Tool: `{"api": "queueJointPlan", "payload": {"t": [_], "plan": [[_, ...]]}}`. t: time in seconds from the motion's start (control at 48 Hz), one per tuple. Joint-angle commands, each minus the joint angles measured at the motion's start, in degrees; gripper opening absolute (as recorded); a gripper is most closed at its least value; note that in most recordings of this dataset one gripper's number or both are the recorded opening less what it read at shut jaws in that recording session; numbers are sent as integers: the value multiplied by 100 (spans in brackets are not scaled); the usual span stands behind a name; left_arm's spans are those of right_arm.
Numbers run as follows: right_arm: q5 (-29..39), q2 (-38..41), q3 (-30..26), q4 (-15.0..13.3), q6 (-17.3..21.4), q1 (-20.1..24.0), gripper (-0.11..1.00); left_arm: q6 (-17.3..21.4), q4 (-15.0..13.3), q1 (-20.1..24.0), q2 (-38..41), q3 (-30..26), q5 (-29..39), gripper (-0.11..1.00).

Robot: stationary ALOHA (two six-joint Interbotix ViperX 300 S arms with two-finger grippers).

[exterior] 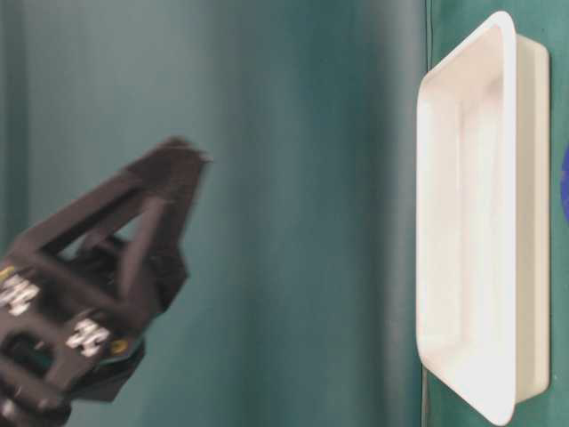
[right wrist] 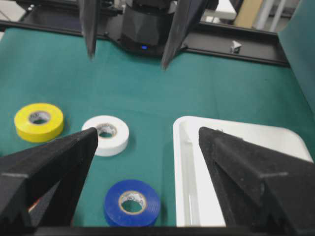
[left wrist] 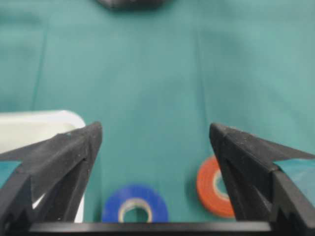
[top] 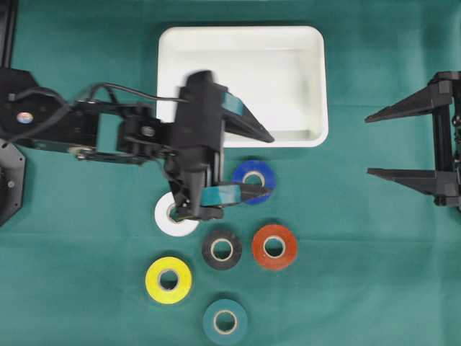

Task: Pick up the tape from a random location and place it into the white case.
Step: 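Move the left gripper over the blue tape roll, then lower the left gripper fingers into the blue roll's hole and close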

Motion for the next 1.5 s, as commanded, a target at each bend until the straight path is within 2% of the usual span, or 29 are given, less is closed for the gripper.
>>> {"api": "queueJointPlan", "payload": {"t": [0.0, 0.188, 0.417, 1.48], "plan": [[-53, 26, -141, -9, -9, 0, 91, -9, 0, 9, 88, -457, 677, 99], [-53, 44, -149, -9, -9, 0, 91, -9, 0, -18, 475, -1107, 1942, 99], [-53, 97, -167, -9, -9, 0, 91, -9, 0, -26, 765, -1644, 2672, 99], [-44, 141, -176, -9, -9, 0, 91, -114, 0, -26, 773, -1608, 2725, 99]]}}
